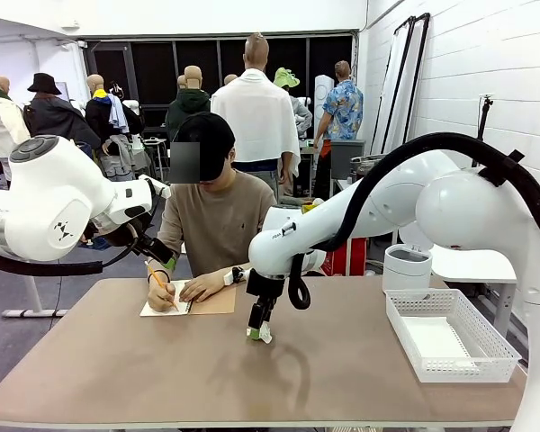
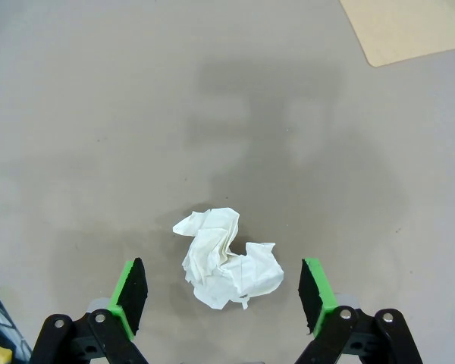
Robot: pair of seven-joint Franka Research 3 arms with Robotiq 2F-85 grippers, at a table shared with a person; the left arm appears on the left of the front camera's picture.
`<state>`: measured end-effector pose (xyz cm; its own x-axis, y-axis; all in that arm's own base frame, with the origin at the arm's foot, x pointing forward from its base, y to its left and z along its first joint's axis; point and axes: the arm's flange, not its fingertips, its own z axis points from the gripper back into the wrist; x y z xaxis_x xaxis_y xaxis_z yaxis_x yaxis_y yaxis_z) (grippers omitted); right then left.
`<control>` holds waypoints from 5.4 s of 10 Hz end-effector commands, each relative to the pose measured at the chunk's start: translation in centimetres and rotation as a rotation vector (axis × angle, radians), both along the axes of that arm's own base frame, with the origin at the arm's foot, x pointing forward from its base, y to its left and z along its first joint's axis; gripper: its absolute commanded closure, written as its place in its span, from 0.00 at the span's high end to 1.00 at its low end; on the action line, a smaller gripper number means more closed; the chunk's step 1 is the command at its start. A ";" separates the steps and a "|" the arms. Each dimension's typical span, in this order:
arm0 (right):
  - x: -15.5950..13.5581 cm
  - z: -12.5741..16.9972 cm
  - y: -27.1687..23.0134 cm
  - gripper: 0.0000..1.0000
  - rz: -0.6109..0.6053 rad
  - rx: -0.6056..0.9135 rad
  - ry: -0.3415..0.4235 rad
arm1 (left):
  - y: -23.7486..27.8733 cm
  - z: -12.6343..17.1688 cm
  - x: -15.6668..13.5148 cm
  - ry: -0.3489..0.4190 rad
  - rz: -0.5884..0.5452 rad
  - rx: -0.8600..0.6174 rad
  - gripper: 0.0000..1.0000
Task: Sort the paper based on its condition.
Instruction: If a person hands you a paper, place it in the Organizing basket , and if it's crumpled, put it in the Trash can.
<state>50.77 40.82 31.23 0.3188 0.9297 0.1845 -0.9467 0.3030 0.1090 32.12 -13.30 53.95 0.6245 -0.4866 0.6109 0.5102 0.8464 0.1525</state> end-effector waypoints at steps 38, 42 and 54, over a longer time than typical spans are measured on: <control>9.0 17.4 -34.8 0.33 -1.510 0.025 -0.328 | 0.1 0.0 0.0 0.001 0.002 -0.004 1.00; 12.0 16.5 -37.5 0.33 -1.621 0.032 -0.352 | 0.1 0.0 0.0 0.001 0.002 -0.004 1.00; 15.6 13.8 -39.6 0.93 -1.684 0.045 -0.297 | 0.1 0.0 0.0 0.001 0.002 -0.004 1.00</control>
